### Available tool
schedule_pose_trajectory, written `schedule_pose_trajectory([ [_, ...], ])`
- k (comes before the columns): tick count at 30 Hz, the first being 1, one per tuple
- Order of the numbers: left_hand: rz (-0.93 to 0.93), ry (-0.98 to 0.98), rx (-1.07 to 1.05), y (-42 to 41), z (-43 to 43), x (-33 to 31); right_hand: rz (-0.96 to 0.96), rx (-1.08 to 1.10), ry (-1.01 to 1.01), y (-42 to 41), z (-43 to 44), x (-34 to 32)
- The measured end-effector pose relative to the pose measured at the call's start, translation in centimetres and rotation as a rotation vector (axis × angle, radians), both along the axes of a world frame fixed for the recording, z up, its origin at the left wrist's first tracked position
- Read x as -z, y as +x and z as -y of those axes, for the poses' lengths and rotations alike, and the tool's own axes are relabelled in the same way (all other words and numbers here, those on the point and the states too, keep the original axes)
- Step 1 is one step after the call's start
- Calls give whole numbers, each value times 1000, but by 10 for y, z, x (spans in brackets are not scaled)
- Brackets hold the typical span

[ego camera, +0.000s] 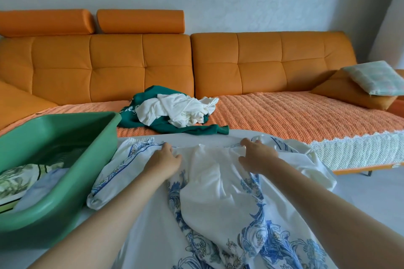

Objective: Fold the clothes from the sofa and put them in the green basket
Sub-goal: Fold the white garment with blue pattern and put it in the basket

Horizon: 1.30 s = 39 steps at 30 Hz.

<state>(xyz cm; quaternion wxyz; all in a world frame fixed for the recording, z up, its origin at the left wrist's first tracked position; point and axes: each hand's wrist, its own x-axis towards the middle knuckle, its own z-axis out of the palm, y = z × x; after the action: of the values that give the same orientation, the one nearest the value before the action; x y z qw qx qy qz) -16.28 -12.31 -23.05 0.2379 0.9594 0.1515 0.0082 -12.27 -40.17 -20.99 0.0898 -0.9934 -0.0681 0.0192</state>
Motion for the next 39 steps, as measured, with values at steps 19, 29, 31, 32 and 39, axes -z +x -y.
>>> schedule_pose_trajectory([
  [19, 520, -44, -78, 54, -42, 7, 257, -59, 460, 67, -35, 13],
  [29, -291, 42, 502, 7, -7, -24, -210, -526, 77, -6, -59, -1],
  [31, -84, 72, 486, 0, -7, -23, -85, -466, 133, -13, -60, 4],
  [32, 43, -15, 454, -4, -6, -24, -29, -428, 216, -15, -60, 2],
  [39, 218, -682, 298, -32, 26, -45, 229, -208, 516, -22, -51, -23],
])
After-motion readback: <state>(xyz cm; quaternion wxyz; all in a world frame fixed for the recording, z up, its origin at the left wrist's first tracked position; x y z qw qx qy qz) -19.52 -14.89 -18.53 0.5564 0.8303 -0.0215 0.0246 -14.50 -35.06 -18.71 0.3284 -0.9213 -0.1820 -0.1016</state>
